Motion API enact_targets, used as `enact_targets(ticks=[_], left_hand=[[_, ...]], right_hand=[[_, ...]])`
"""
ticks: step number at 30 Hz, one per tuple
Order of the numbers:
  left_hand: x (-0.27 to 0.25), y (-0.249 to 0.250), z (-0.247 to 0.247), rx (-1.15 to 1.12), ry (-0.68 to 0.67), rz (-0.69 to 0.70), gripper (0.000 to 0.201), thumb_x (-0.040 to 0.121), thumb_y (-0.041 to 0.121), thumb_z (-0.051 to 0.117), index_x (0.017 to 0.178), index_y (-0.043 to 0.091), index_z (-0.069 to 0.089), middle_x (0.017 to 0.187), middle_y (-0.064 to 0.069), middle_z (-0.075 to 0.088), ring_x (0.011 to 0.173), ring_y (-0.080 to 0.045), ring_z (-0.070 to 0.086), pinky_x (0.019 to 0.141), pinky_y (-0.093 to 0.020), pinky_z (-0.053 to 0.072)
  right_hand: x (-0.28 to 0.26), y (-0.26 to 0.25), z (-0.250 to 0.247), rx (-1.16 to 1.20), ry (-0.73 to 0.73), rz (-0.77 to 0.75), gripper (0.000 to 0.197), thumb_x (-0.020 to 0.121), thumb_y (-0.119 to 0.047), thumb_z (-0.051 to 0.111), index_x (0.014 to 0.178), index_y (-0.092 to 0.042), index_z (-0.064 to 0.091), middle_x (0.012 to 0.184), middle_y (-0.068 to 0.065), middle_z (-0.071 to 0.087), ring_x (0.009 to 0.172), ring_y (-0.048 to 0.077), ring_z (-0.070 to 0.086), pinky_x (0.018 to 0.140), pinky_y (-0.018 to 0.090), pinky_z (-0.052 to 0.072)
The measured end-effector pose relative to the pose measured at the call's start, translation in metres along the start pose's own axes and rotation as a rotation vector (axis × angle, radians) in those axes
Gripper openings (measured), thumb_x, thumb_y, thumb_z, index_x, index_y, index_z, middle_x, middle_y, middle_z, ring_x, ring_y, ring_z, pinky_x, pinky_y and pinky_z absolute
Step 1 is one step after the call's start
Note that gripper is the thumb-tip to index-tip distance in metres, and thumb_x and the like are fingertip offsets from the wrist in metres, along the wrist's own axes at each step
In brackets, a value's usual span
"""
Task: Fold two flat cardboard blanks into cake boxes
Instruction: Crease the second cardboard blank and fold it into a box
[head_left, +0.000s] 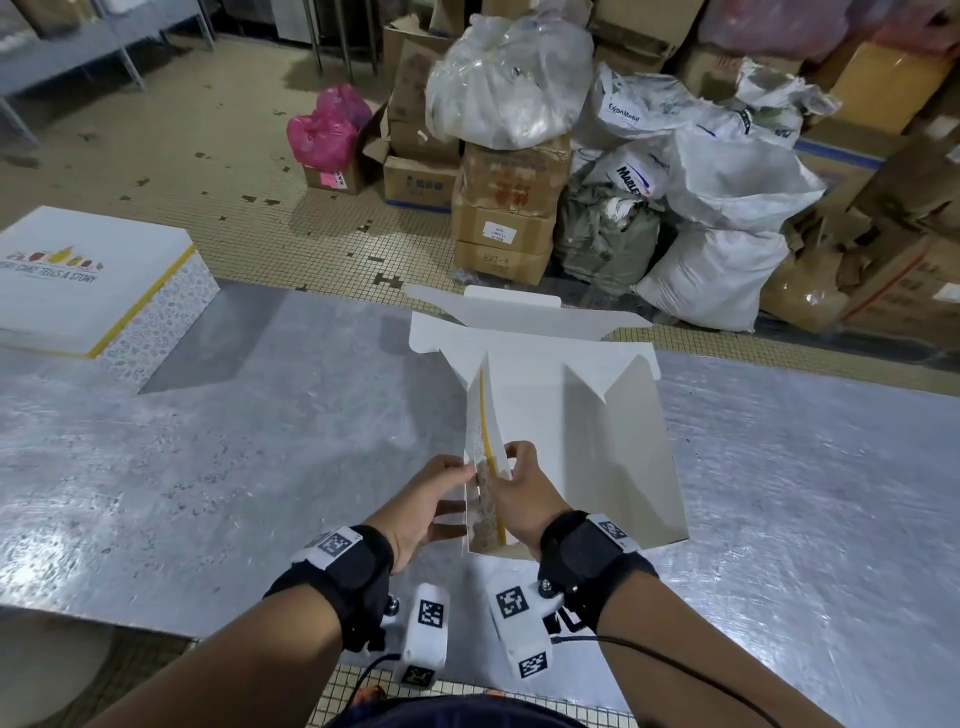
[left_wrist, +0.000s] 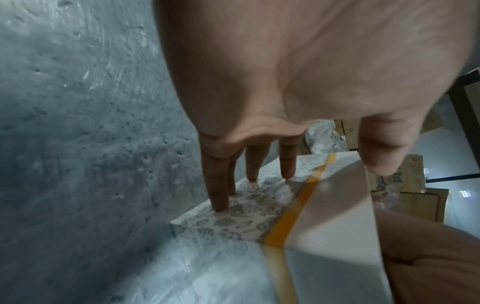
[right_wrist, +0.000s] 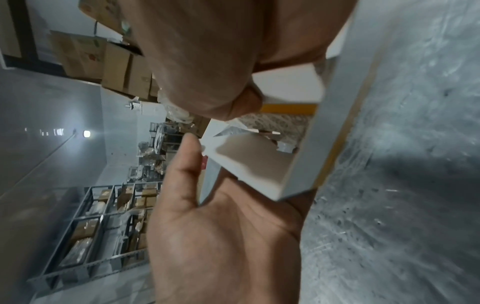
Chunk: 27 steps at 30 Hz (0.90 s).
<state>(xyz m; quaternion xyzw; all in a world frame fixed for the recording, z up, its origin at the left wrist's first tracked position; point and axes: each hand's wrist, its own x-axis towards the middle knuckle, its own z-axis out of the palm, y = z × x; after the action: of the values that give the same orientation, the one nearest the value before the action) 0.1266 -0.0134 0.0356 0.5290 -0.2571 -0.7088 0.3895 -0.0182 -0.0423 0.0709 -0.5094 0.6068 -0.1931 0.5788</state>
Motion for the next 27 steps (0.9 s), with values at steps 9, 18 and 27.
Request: enact_targets(ticks=[9, 18, 27], left_hand=[[-0.007, -0.005, -0.001, -0.015, 0.010, 0.044, 0.049, 0.075, 0.041, 0.068, 0.116, 0.013, 0.069, 0.099, -0.006, 0.074, 0.087, -0.025, 0.071, 0.079, -0.037, 0.053], [-0.009, -0.003, -0.007, 0.070, 0.048, 0.031, 0.058, 0.075, 0.057, 0.069, 0.120, 0.020, 0.070, 0.118, -0.007, 0.072, 0.107, -0.028, 0.069, 0.096, -0.045, 0.054], [-0.014, 0.004, -0.009, 0.121, 0.083, 0.050, 0.052, 0.079, 0.059, 0.072, 0.116, 0.022, 0.070, 0.120, 0.003, 0.071, 0.106, -0.018, 0.070, 0.090, -0.044, 0.057]], right_hand=[[-0.001, 0.003, -0.002, 0.019, -0.001, -0.002, 0.027, 0.098, -0.020, 0.046, 0.124, -0.021, 0.038, 0.101, 0.010, 0.068, 0.089, 0.027, 0.070, 0.077, 0.042, 0.058], [-0.002, 0.004, 0.001, -0.032, -0.070, -0.050, 0.023, 0.099, -0.014, 0.041, 0.120, -0.023, 0.035, 0.083, 0.003, 0.060, 0.060, 0.010, 0.055, 0.053, 0.019, 0.045], [0.000, 0.004, 0.007, 0.102, -0.145, -0.034, 0.027, 0.100, -0.023, 0.047, 0.128, -0.021, 0.045, 0.096, 0.002, 0.067, 0.066, 0.004, 0.060, 0.053, 0.016, 0.043]])
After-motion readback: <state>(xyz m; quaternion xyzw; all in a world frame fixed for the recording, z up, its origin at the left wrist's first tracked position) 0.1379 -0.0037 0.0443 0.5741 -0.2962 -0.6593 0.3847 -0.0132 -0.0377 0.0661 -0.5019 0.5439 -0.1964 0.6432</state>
